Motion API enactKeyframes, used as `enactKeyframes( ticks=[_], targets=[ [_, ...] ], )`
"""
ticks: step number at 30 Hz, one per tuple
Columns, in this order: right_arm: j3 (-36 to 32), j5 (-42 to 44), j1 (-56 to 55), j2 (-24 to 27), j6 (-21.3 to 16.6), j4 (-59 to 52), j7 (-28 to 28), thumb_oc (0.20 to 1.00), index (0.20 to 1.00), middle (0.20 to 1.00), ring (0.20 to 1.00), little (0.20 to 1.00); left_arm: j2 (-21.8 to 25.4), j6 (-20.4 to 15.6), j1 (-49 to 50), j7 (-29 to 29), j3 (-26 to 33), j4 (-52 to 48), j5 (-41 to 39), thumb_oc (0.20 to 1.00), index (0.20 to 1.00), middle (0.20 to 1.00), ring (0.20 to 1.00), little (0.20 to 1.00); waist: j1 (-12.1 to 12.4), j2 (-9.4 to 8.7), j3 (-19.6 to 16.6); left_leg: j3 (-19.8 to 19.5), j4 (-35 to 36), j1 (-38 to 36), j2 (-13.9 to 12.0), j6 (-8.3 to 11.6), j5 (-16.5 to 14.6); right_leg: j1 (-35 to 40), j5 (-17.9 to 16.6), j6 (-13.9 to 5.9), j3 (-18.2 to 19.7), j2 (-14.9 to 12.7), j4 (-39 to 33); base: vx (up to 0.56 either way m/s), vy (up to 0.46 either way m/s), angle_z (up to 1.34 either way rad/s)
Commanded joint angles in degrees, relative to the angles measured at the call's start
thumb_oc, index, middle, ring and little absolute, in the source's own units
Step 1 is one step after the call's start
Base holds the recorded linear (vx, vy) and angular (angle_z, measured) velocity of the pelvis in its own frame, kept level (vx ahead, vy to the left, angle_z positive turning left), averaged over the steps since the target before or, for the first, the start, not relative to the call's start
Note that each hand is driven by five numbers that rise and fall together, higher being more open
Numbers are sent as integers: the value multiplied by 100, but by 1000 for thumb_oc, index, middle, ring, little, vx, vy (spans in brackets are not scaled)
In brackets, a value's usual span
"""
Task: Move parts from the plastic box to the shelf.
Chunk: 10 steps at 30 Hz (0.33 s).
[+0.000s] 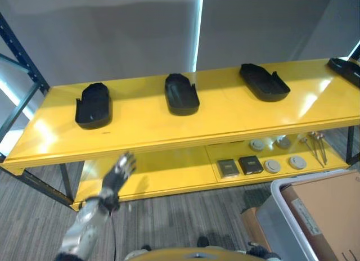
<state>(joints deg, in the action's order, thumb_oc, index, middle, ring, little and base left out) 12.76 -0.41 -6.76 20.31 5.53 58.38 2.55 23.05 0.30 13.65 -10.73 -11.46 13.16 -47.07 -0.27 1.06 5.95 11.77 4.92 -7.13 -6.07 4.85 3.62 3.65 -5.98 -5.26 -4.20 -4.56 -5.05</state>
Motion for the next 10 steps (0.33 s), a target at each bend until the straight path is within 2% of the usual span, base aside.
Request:
enactKeyframes(
  ticks=[1, 2, 5, 6, 8, 9, 10],
  targets=[
    [-14, 230, 250, 121, 80, 267, 97, 1000, 1000, 1000, 1000, 1000, 155, -223, -220, -303, 66, 389, 244, 1000, 1000, 1000, 1000, 1000, 113, -93, 197, -208, -572, 299, -155, -106, -265, 131, 130, -327, -294, -245, 144, -64, 6, 5],
    [-62, 198, 271, 106, 15, 431, 90, 1000, 1000, 1000, 1000, 1000, 66, -24, -118, -226, 88, 1009, 170, 1000, 1000, 1000, 1000, 1000, 136, -81, 178, -214, -543, 295, -145, -111, -261, 122, 127, -341, -319, -249, 144, -51, 6, 8],
    [-71, 109, 315, 24, -29, 667, 91, 1000, 1000, 1000, 1000, 1000, -323, -152, -90, -325, 243, 2565, 366, 1000, 1000, 1000, 1000, 1000, 141, -97, 114, -212, -477, 294, -115, -140, -259, 84, 112, -358, -331, -260, 140, -26, -5, 8],
    [-89, 44, 372, -65, -28, 843, 94, 1000, 1000, 1000, 1000, 1000, -566, -203, -222, 13, 399, 3523, 752, 1000, 1000, 1000, 1000, 1000, 127, -117, 70, -225, -453, 303, -107, -146, -255, 67, 111, -360, -321, -259, 138, -9, -15, 6],
    [-65, 24, 407, -118, 5, 923, 128, 1000, 1000, 1000, 1000, 1000, -651, -330, -324, 105, 537, 4292, 1138, 1000, 1000, 1000, 1000, 1000, 107, -132, 36, -220, -432, 302, -95, -154, -254, 54, 101, -364, -300, -254, 127, 14, -12, 5],
    [6, -45, 469, -191, 67, 1034, 180, 1000, 1000, 1000, 1000, 1000, -747, -367, -534, 299, 582, 5213, 1803, 1000, 1000, 1000, 1000, 1000, 46, -154, -23, -208, -398, 297, -101, -149, -239, 26, 104, -359, -250, -235, 126, 40, -2, 4],
    [38, -126, 489, -210, 61, 1088, 169, 1000, 1000, 1000, 1000, 1000, -783, -389, -637, 433, 545, 5560, 1956, 1000, 1000, 1000, 1000, 1000, -18, -165, -69, -182, -368, 286, -110, -148, -243, 14, 113, -349, -198, -215, 114, 56, -1, 2]
  ],
)
